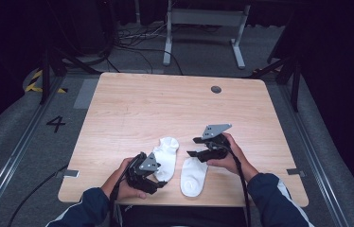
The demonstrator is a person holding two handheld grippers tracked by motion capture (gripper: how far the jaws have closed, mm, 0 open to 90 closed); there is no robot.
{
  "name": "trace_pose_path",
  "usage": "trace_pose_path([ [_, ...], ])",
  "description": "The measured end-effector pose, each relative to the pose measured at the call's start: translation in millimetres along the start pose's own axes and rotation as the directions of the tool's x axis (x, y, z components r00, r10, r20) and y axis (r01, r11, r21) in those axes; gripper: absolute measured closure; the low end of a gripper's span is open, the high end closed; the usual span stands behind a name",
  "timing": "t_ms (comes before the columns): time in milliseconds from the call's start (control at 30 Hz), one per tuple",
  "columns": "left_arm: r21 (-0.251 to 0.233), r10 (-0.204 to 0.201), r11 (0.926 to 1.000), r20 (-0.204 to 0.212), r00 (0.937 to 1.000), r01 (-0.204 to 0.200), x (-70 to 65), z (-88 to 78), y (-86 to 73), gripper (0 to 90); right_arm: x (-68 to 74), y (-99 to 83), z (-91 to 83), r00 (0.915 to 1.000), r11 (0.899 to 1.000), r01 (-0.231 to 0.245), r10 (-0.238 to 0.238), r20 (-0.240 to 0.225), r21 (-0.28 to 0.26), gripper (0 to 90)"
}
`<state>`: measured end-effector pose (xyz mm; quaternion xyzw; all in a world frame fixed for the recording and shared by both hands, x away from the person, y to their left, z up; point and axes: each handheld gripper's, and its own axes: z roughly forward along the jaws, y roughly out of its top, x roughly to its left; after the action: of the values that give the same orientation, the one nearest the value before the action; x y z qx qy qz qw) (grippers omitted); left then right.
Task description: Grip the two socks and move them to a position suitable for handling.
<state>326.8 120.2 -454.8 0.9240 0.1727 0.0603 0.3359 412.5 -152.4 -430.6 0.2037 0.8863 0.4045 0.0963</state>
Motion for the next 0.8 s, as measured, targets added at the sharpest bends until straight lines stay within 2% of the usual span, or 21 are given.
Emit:
trace_pose_path([
  [67, 0.002, 0.005, 1.0000, 0.004, 1.0000, -0.005, -0.5, 1.8, -0.7, 33.7, -2.1, 2.6, 2.8, 0.9999, 1.000, -0.001, 0.001, -0.011, 0.003, 44.5],
  [100, 0.019, 0.005, 0.9998, 0.007, 1.0000, -0.005, -1.1, 4.8, -2.2, 36.6, -5.7, 11.1, 11.8, 0.9999, 0.999, 0.012, -0.011, -0.012, 0.033, 46.3],
  [133, 0.019, 0.005, 0.9998, 0.007, 1.0000, -0.005, -1.1, 4.8, -2.2, 37.6, -5.7, 11.1, 11.8, 0.9999, 0.999, 0.012, -0.011, -0.012, 0.033, 46.3],
  [167, 0.028, 0.013, 0.9995, 0.004, 0.9999, -0.013, -1.2, 6.3, -2.9, 38.2, -8.3, 18.5, 19.6, 0.9994, 0.999, 0.016, -0.015, -0.031, 0.052, 47.1],
  [267, 0.049, 0.014, 0.9987, 0.001, 0.9999, -0.014, -0.9, 11.8, -4.6, 40.8, -9.5, 24.9, 26.8, 0.9988, 0.998, 0.025, -0.023, -0.043, 0.060, 48.1],
  [400, 0.038, 0.007, 0.9992, -0.007, 1.0000, -0.006, 1.4, 14.2, -4.0, 46.3, -12.6, 32.7, 46.9, 0.9975, 0.993, 0.035, -0.028, -0.065, 0.110, 49.9],
  [433, 0.036, 0.008, 0.9993, -0.013, 0.9999, -0.008, 1.8, 15.1, -3.5, 50.1, -14.0, 34.4, 54.9, 0.9972, 0.990, 0.042, -0.034, -0.067, 0.131, 52.1],
  [567, 0.032, 0.005, 0.9995, -0.017, 0.9998, -0.005, 3.5, 15.8, -2.3, 55.0, -16.3, 35.1, 68.7, 0.9979, 0.986, 0.034, -0.024, -0.060, 0.164, 53.7],
  [667, 0.039, 0.009, 0.9992, -0.015, 0.9998, -0.009, 5.1, 15.1, -2.0, 59.5, -17.7, 33.7, 79.6, 0.9984, 0.977, 0.036, -0.026, -0.051, 0.211, 56.1],
  [733, 0.037, 0.011, 0.9992, -0.016, 0.9998, -0.011, 5.6, 15.1, -1.8, 60.8, -18.2, 33.3, 82.3, 0.9985, 0.976, 0.031, -0.021, -0.050, 0.216, 57.6],
  [800, 0.037, 0.016, 0.9992, -0.024, 0.9996, -0.016, 6.5, 14.9, -1.7, 66.7, -19.2, 32.7, 85.2, 0.9987, 0.974, 0.027, -0.017, -0.047, 0.223, 61.5],
])
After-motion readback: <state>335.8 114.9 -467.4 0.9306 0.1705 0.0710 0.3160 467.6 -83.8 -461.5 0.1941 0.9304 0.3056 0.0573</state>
